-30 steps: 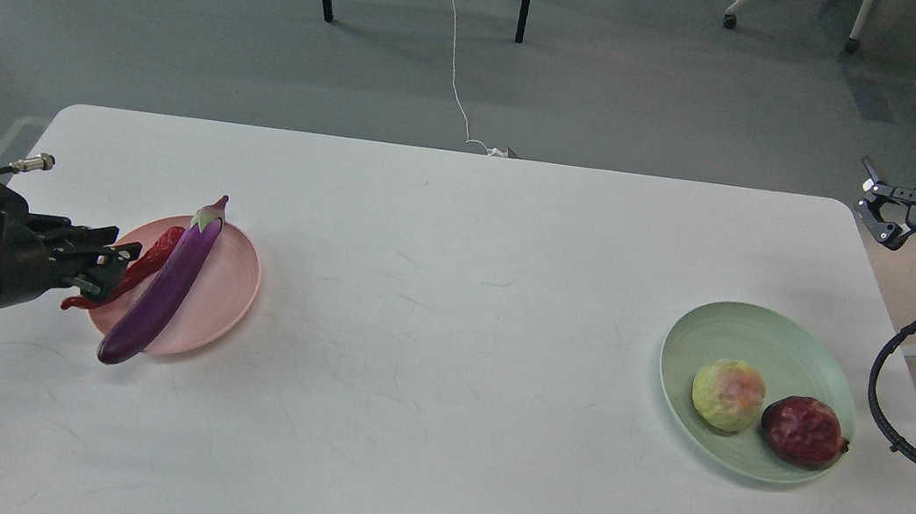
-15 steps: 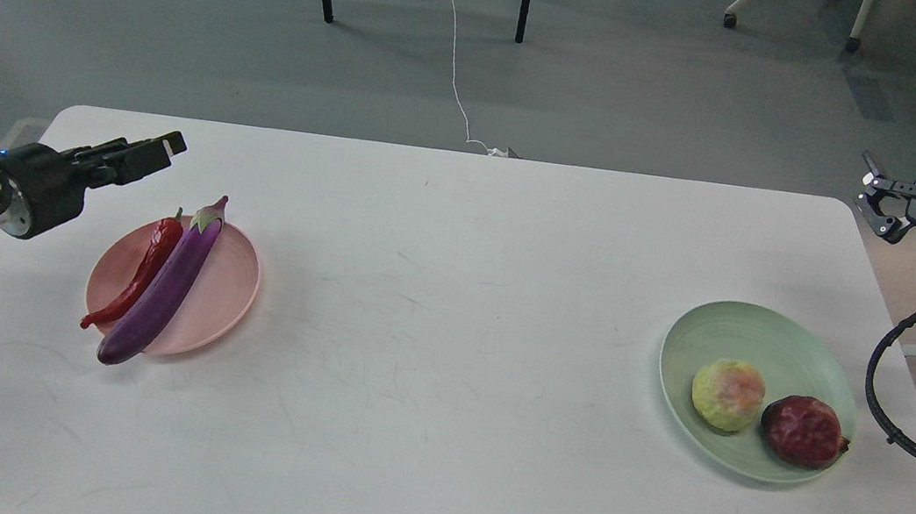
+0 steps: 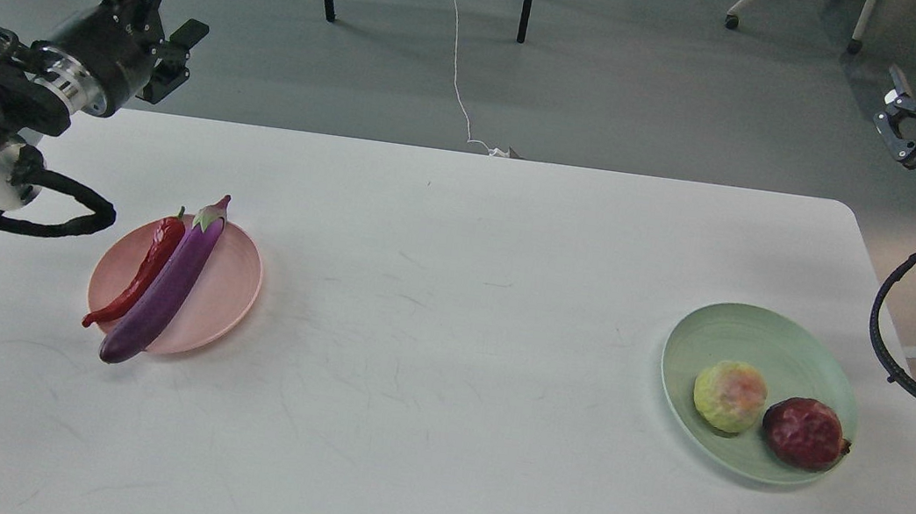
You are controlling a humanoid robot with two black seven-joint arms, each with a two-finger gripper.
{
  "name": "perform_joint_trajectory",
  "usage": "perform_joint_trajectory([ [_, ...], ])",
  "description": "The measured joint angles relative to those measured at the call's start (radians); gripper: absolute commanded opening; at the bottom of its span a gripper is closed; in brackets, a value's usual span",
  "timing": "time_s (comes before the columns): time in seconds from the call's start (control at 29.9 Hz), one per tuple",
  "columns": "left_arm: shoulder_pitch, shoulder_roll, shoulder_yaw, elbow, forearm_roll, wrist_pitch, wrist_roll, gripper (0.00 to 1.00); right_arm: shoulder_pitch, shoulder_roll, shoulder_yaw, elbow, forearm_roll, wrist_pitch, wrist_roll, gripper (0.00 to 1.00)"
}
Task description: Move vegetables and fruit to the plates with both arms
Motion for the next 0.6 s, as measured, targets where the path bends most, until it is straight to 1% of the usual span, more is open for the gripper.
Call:
perform_joint_trajectory([
  [0.1,0.0,-0.042,-0.066,0.046,-0.103,-0.053,0.002,0.98,-0.003,0.016,0.042,-0.001,0.001,0.0,0.0,0.99],
  [0.2,0.0,-0.084,-0.121,0.112,-0.171,-0.114,0.002,0.98,-0.001,0.04,0.072,-0.016,0.005,0.0,-0.013,0.99],
  [0.27,0.002,-0.116,-0.174,0.172,-0.22,-0.18,0.002,0.98,0.004,0.067,0.083,-0.047,0.009,0.0,-0.027,0.99],
  [0.33,0.004,-0.151,-0.206,0.246,-0.252,-0.243,0.002,0.98,0.009,0.109,0.086,-0.098,0.013,0.0,-0.051,0.99],
  [0.47,0.007,-0.237,-0.225,0.406,-0.274,-0.33,0.001,0.98,0.014,0.193,0.086,-0.216,0.015,0.0,-0.092,0.99],
  [0.53,0.014,-0.274,-0.222,0.441,-0.277,-0.361,-0.002,0.98,0.012,0.237,0.084,-0.256,0.015,0.0,-0.098,0.99],
  [0.6,0.035,-0.299,-0.218,0.452,-0.277,-0.374,-0.005,0.98,0.004,0.259,0.083,-0.271,0.015,0.0,-0.096,0.99],
])
